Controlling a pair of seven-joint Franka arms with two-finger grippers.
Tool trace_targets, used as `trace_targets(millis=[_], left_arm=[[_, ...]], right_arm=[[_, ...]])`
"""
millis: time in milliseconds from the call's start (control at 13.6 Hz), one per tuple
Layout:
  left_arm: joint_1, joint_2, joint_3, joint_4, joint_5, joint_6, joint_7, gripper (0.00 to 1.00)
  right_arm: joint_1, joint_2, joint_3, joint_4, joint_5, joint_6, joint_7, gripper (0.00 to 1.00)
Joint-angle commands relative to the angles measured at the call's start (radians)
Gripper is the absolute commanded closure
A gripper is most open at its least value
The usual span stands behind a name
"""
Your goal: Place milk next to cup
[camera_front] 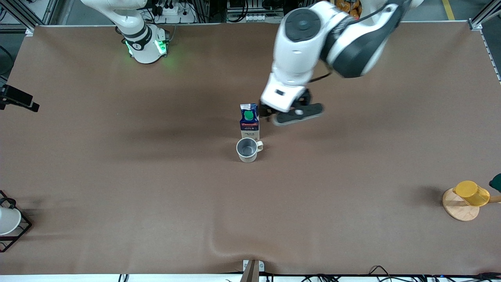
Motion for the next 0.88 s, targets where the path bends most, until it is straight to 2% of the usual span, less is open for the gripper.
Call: trace_targets(millis=[0, 294, 514, 587, 734, 807], left_arm=[[0.081, -0.06, -0.005, -0.053, 0.029, -0.082, 0.085, 0.0], [0.159, -0.095, -0.008, -0.073, 0.029, -0.117, 0.118, 0.0], [0.262, -0.201, 0.001, -0.168, 0.005, -0.108, 0.312, 0.0], [0.274, -0.232, 0.052, -0.183, -0.045, -0.106, 0.41, 0.0], [0.251, -0.302, 0.212, -0.223, -0.173, -0.1, 0.64, 0.0], [0.247, -0.325, 0.272, -0.237, -0.199, -0.103, 0.761, 0.0]], right_arm=[[0.058, 0.007, -0.005, -0.006, -0.091, -0.004, 0.003, 0.0], [0.056, -0.024, -0.005, -0.039, -0.09, 0.025, 0.003, 0.0], [0.059, -0.022, -0.005, -0.033, -0.09, 0.037, 0.003, 0.0], [0.06, -0.024, -0.005, -0.033, -0.09, 0.034, 0.003, 0.0], [0.06, -0.028, -0.004, -0.033, -0.09, 0.028, 0.003, 0.0], [0.06, -0.038, -0.004, -0.033, -0.09, 0.029, 0.002, 0.0]])
